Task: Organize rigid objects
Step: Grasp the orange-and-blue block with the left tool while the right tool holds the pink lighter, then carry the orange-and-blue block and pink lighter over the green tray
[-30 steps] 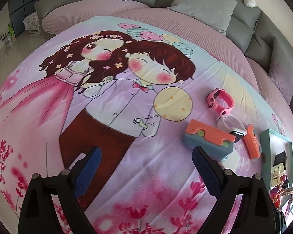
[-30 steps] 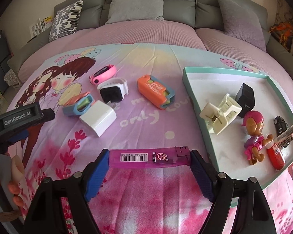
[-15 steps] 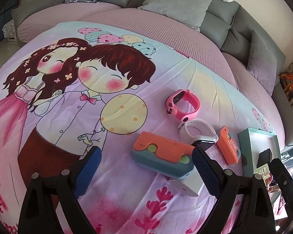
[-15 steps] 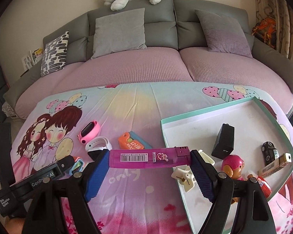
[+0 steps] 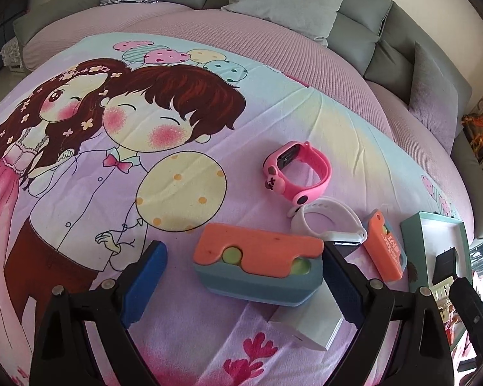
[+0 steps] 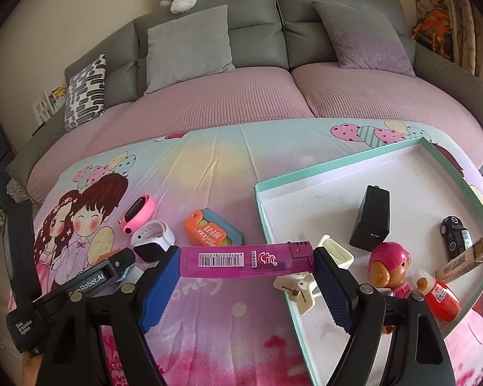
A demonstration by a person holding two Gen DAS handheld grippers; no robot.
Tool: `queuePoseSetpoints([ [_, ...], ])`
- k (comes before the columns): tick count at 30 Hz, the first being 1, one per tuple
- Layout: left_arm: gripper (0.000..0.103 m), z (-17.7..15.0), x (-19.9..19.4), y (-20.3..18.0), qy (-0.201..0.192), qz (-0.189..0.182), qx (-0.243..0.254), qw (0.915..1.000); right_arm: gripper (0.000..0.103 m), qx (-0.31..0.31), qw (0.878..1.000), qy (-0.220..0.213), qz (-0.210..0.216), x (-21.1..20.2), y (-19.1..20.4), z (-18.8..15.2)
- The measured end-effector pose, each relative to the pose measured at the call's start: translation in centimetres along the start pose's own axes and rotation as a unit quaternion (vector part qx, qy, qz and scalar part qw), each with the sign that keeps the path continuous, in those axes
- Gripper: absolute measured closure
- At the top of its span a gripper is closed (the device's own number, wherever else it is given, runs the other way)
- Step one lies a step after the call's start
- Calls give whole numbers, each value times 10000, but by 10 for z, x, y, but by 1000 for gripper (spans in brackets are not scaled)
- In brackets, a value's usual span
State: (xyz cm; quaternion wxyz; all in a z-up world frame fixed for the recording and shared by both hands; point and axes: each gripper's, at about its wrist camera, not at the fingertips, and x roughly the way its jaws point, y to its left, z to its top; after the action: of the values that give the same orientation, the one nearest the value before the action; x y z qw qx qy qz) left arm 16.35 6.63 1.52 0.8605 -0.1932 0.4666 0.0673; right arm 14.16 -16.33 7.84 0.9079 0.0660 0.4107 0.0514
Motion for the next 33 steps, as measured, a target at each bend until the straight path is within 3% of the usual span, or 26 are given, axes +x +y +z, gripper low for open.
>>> queuePoseSetpoints([
  [5, 11, -1, 3, -4, -101, 166, 118, 9997, 20, 29, 10000, 12, 62, -1, -1, -1],
  [6, 17, -1, 2, -4, -109, 208, 136, 9996, 20, 36, 10000, 15, 71, -1, -2, -1],
  [7, 29, -1, 1, -4, -127, 253, 154, 9995, 20, 45, 10000, 13, 77, -2, -2, -1],
  [8, 31, -1, 1, -4, -136, 306, 165, 9993, 20, 49, 10000, 9, 82, -2, -2, 0],
  [16, 31, 0, -9, 5, -172, 42, -84, 9998, 20, 65, 9999, -67, 106, -8, -5, 2],
  [22, 31, 5, -39, -1, -579, -81, -59, 9983, 20, 147, 9995, -254, 98, -19, -15, 8],
  [33, 31, 10, -65, -76, -837, -534, 691, 9927, 20, 497, 9950, -795, -354, -41, -79, 29],
])
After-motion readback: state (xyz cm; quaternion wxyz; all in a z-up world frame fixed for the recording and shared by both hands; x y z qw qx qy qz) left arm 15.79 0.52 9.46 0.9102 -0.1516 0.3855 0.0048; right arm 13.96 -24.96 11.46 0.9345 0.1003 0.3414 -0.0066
